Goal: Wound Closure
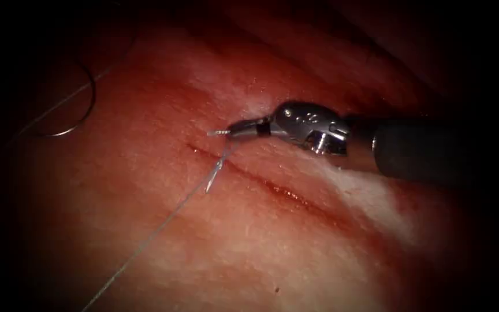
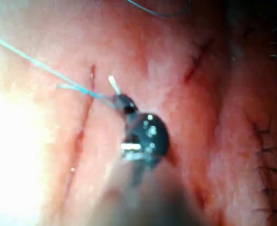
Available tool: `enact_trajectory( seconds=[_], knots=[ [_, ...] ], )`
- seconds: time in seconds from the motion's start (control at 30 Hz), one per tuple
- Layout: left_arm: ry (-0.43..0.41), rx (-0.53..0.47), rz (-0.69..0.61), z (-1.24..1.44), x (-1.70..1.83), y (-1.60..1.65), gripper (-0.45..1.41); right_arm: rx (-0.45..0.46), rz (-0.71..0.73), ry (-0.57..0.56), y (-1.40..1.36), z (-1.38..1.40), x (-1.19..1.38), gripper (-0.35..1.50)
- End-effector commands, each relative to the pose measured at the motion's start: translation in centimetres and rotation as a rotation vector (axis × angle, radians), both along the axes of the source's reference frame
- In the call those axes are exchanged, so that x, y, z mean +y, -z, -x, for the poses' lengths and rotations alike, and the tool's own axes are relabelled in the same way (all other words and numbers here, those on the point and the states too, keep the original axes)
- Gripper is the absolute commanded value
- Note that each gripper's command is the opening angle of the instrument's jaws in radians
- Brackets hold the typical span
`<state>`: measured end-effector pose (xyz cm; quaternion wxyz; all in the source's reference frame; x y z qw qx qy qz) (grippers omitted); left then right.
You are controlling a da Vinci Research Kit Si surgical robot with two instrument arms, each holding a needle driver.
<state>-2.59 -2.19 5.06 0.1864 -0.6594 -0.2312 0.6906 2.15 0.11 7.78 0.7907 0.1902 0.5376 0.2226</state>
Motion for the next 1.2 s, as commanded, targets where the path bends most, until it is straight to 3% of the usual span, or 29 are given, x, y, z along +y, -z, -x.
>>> enact_trajectory(
  seconds=[0.03, 0.37, 0.53, 0.57, 0.63, 0.67, 0.7, 0.77, 1.0, 1.2],
  knots=[
    [-0.004, -0.001, -0.003, 0.01, -0.11, -0.03, -0.45, 0.000, -0.003, -0.002, -0.09, -0.07, -0.03, -0.35],
    [-0.011, -0.003, 0.006, -0.05, -0.28, -0.01, -0.45, -0.001, -0.004, -0.009, -0.10, -0.06, -0.06, -0.35],
    [-0.009, -0.005, -0.006, -0.01, -0.14, 0.06, -0.45, 0.021, -0.014, -0.017, -0.03, -0.07, -0.03, -0.35],
    [-0.009, -0.007, 0.007, 0.01, -0.09, 0.09, -0.45, 0.025, -0.017, -0.019, 0.00, -0.08, -0.02, -0.25],
    [-0.007, -0.012, 0.027, 0.05, 0.07, 0.18, -0.45, 0.029, -0.027, -0.019, 0.09, -0.08, 0.01, 0.47],
    [-0.006, -0.013, 0.038, 0.07, 0.15, 0.22, -0.45, 0.029, -0.032, -0.023, 0.14, -0.07, 0.02, 0.71],
    [-0.004, -0.015, 0.046, 0.09, 0.26, 0.27, -0.45, 0.031, -0.038, -0.024, 0.20, -0.07, 0.04, 0.88],
    [-0.001, -0.019, 0.061, 0.14, 0.42, 0.36, -0.45, 0.038, -0.051, -0.035, 0.35, -0.06, 0.08, 1.05],
    [0.016, -0.029, 0.146, 0.30, 1.07, 0.65, -0.45, 0.049, -0.024, -0.111, 0.83, 0.08, 0.18, 1.13],
    [0.003, -0.050, 0.222, 0.55, 1.60, 0.81, -0.45, 0.072, -0.001, -0.162, 1.14, 0.25, 0.11, 0.93]
  ],
)
